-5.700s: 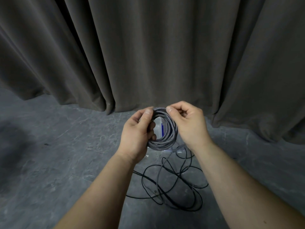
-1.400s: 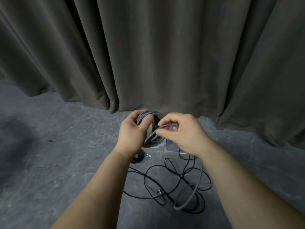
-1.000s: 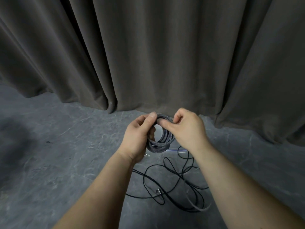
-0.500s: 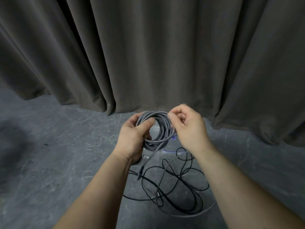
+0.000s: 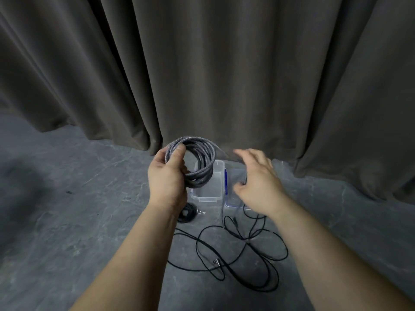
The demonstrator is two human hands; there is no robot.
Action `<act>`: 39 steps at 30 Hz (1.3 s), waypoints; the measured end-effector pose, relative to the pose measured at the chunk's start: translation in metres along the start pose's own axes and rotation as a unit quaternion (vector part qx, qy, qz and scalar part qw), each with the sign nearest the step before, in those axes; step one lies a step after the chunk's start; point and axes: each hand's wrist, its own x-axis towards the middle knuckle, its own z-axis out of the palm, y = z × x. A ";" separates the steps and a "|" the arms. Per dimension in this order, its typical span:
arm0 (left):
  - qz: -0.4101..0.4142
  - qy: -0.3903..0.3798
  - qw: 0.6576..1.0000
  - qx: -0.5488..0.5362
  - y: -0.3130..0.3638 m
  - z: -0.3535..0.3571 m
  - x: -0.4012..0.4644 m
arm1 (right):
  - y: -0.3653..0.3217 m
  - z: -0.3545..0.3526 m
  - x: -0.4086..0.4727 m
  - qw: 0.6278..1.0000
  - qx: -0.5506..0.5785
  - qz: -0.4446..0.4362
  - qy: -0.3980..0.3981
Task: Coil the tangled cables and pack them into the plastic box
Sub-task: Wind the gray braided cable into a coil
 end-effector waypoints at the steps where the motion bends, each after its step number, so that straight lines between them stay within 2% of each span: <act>1: 0.002 0.012 1.000 -0.007 0.000 0.000 0.001 | 0.003 0.000 0.001 1.000 -0.011 0.023 -0.003; 4: 0.007 0.034 0.999 -0.025 0.003 -0.005 0.007 | 0.010 -0.003 0.005 0.993 -0.040 0.107 -0.016; 5: 0.012 0.031 0.999 -0.014 0.003 -0.006 0.008 | 0.008 -0.003 0.004 0.994 -0.034 0.100 0.003; 8: 0.027 0.012 0.999 0.024 -0.002 -0.003 0.004 | -0.009 -0.003 0.000 0.984 0.059 -0.002 0.167; 9: 0.030 0.009 0.999 0.030 -0.004 0.000 0.002 | -0.016 -0.002 -0.001 0.979 0.105 -0.010 0.177; 11: 0.032 -0.001 0.999 0.038 -0.008 0.006 -0.003 | -0.027 0.004 -0.001 0.973 0.209 0.019 0.091; 13: 0.031 -0.024 0.998 0.043 -0.011 0.011 -0.008 | -0.030 0.012 0.001 0.951 0.304 0.060 0.014; 19: -0.019 -0.070 0.997 -0.030 -0.006 0.018 -0.015 | -0.016 0.023 0.009 0.898 0.439 0.031 -0.022; 25: -0.081 -0.101 0.986 -0.106 -0.002 0.018 -0.013 | -0.013 0.026 0.004 0.922 0.387 -0.017 0.017; 32: -0.084 -0.132 0.984 -0.088 -0.003 0.018 -0.017 | -0.011 0.030 0.004 0.940 0.340 -0.027 0.018; 37: -0.084 -0.149 0.983 -0.072 -0.003 0.024 -0.023 | -0.013 0.032 0.006 0.918 0.395 0.016 0.025; 39: -0.080 -0.163 0.982 -0.059 -0.004 0.024 -0.025 | -0.014 0.032 0.006 0.924 0.378 0.030 0.048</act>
